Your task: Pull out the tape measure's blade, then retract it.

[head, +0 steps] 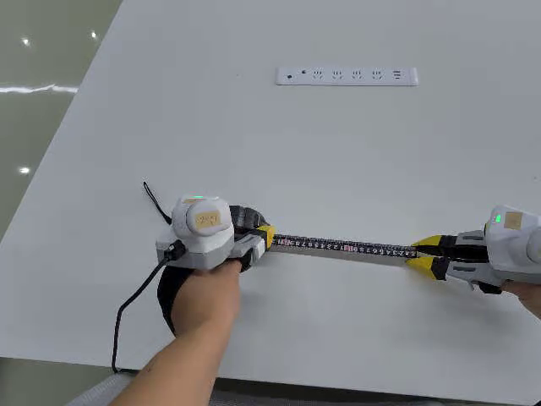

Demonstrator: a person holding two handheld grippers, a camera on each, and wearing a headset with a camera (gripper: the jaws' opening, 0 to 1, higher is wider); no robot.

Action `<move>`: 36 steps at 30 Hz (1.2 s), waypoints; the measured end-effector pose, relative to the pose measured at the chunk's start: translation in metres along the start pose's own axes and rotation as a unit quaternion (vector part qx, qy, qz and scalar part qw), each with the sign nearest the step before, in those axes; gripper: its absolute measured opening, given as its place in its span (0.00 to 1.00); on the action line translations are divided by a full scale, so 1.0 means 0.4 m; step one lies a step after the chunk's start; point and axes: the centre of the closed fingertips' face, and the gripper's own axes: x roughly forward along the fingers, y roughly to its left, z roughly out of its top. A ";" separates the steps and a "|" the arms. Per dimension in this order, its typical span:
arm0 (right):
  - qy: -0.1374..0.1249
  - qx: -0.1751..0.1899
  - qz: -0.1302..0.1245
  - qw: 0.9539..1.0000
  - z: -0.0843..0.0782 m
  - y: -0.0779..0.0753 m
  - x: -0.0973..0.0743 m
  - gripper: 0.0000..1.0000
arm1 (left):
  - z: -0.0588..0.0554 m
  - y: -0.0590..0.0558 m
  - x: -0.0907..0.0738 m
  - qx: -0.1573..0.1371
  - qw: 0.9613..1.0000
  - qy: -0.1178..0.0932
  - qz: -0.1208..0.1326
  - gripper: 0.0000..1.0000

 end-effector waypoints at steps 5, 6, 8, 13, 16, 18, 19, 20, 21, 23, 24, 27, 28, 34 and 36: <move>0.001 0.000 0.003 1.000 0.001 -0.003 0.001 0.09 | 0.000 -0.001 0.001 -0.001 1.000 0.001 -0.004 0.57; 0.000 -0.001 0.004 1.000 0.003 -0.003 0.002 0.09 | 0.000 -0.001 0.001 -0.001 1.000 0.001 -0.004 0.57; 0.000 -0.002 0.006 1.000 0.008 0.000 0.005 0.09 | 0.000 -0.001 0.001 -0.004 1.000 0.001 -0.005 0.57; -0.002 -0.003 0.008 1.000 0.015 -0.004 0.013 0.09 | 0.001 0.000 0.000 -0.013 1.000 0.000 -0.008 0.57; -0.002 -0.004 0.009 1.000 0.018 -0.005 0.016 0.09 | 0.000 -0.001 -0.001 -0.016 1.000 0.001 -0.009 0.57; -0.002 -0.004 0.009 1.000 0.018 -0.005 0.016 0.09 | 0.000 -0.001 -0.001 -0.017 1.000 0.000 -0.010 0.57; -0.002 -0.004 0.009 1.000 0.019 -0.005 0.016 0.09 | 0.000 0.000 -0.001 -0.018 1.000 0.000 -0.010 0.57; -0.002 -0.004 0.009 1.000 0.019 -0.005 0.016 0.09 | 0.000 0.000 -0.001 -0.018 1.000 0.000 -0.010 0.57; -0.002 -0.004 0.010 1.000 0.019 -0.005 0.016 0.09 | 0.000 0.000 -0.002 -0.018 1.000 0.000 -0.010 0.57; -0.002 -0.006 0.013 1.000 0.028 -0.007 0.025 0.09 | 0.001 -0.001 -0.001 -0.021 1.000 -0.001 -0.014 0.57; -0.002 -0.007 0.014 1.000 0.029 -0.006 0.026 0.09 | 0.001 0.000 -0.001 -0.022 1.000 -0.001 -0.015 0.57; -0.003 -0.007 0.016 1.000 0.033 -0.006 0.030 0.09 | 0.002 0.000 -0.001 -0.024 1.000 0.000 -0.016 0.57; -0.003 -0.006 0.017 1.000 0.034 -0.007 0.031 0.09 | 0.002 0.000 -0.001 -0.025 1.000 0.000 -0.016 0.57; -0.006 -0.008 0.023 1.000 0.050 -0.003 0.046 0.09 | 0.003 0.002 -0.001 -0.031 0.999 -0.003 -0.018 0.57; -0.008 -0.008 0.025 1.000 0.054 -0.002 0.052 0.09 | 0.003 0.001 -0.001 -0.031 0.999 -0.003 -0.019 0.57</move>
